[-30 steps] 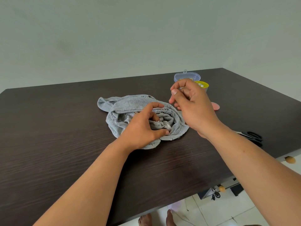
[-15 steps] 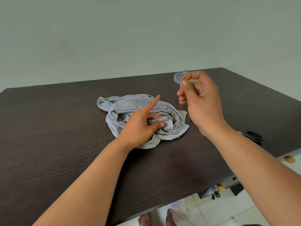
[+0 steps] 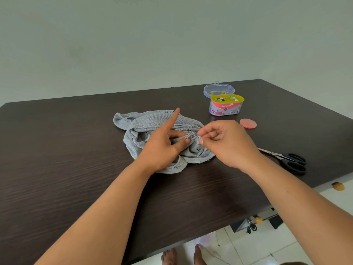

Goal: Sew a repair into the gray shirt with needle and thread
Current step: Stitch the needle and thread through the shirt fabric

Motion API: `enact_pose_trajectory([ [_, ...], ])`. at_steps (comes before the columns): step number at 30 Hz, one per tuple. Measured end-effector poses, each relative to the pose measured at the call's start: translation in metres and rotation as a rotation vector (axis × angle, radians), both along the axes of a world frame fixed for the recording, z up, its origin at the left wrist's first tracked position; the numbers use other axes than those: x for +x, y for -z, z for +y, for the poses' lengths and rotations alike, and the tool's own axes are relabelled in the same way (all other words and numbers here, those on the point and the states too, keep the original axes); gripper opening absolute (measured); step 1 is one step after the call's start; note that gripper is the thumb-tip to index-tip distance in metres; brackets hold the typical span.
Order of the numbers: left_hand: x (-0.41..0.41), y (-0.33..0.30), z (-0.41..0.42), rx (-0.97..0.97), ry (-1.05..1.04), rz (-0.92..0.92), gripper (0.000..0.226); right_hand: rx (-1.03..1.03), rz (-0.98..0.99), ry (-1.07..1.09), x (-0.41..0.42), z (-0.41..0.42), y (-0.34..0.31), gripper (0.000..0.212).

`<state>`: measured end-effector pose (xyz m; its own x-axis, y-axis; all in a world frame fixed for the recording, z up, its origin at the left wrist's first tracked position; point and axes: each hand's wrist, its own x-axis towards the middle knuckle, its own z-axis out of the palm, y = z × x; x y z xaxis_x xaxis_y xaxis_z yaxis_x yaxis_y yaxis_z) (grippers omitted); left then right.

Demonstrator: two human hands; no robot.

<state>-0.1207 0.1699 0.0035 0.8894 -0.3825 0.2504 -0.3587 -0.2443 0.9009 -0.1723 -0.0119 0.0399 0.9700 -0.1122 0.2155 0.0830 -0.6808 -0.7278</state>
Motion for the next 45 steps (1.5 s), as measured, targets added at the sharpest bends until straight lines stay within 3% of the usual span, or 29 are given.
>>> enact_pose_trajectory([
  [19,-0.004,-0.004,0.000,0.032,-0.018,-0.016,0.090,0.001,0.030,0.057,-0.003,0.004,0.001,0.016],
  [26,-0.002,-0.002,-0.001,0.135,-0.040,-0.107,0.093,0.003,0.017,0.045,-0.002,0.007,0.001,0.020],
  [33,-0.003,-0.004,-0.001,0.127,-0.041,-0.099,0.096,0.239,0.029,0.066,0.000,0.007,0.011,0.028],
  [45,-0.002,0.002,-0.003,0.135,0.006,-0.173,0.096,0.450,-0.079,0.098,0.001,0.018,0.015,0.033],
])
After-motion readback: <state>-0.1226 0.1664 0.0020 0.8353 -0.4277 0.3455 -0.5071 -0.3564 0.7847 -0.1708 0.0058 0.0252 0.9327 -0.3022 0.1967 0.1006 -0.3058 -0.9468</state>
